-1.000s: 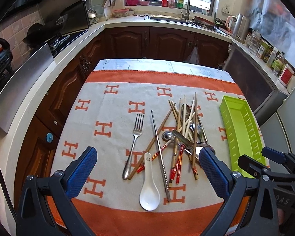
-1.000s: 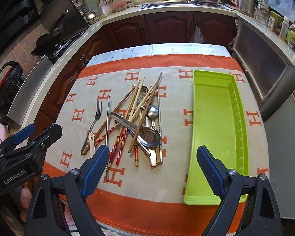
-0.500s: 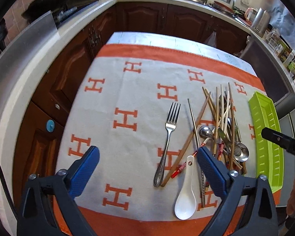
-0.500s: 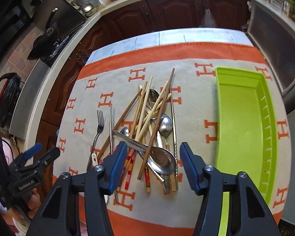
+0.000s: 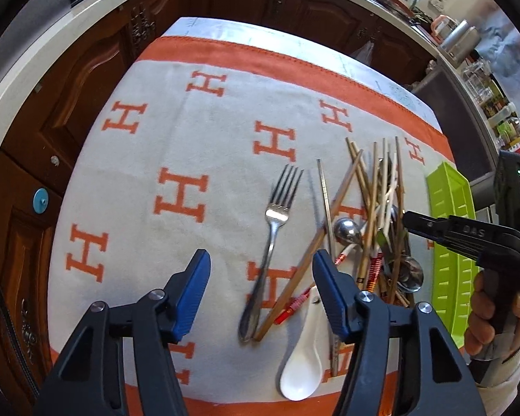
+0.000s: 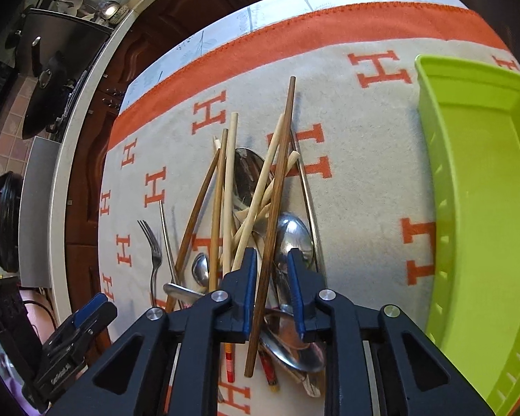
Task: Organize utensils
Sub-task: 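Grasp a metal chopstick with the left tool while the right tool grasps a wooden chopstick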
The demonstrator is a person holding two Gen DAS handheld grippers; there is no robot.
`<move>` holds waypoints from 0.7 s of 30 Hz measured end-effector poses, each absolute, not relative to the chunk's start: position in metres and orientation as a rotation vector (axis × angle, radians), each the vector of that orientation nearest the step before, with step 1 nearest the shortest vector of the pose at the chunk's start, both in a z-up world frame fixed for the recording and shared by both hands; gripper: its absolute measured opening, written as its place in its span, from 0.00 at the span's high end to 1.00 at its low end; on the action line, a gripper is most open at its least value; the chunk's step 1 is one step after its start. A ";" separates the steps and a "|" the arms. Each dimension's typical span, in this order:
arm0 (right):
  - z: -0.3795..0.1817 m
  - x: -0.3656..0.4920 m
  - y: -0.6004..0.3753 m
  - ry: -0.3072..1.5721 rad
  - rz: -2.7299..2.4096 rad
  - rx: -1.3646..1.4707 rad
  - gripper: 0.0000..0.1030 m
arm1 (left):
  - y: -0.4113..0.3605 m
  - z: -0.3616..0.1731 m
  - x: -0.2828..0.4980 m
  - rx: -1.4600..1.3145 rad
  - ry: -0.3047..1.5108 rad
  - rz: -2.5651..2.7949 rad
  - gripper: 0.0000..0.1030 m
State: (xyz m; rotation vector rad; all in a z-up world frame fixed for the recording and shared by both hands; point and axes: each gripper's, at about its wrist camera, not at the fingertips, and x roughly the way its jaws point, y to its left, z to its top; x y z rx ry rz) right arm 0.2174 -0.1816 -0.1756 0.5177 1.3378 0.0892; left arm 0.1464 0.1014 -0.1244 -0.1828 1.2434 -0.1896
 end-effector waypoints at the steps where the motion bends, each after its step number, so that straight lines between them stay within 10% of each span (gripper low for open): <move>1: -0.178 0.222 -0.182 1.334 0.088 0.511 0.85 | 0.099 -0.123 0.148 -0.183 1.244 -0.199 0.43; 14: -0.174 0.217 -0.168 1.343 0.118 0.493 0.86 | 0.061 -0.147 0.172 -0.269 1.371 -0.293 0.82; 21: -0.181 0.211 -0.163 1.355 0.135 0.497 0.86 | 0.049 -0.165 0.178 -0.292 1.418 -0.296 0.86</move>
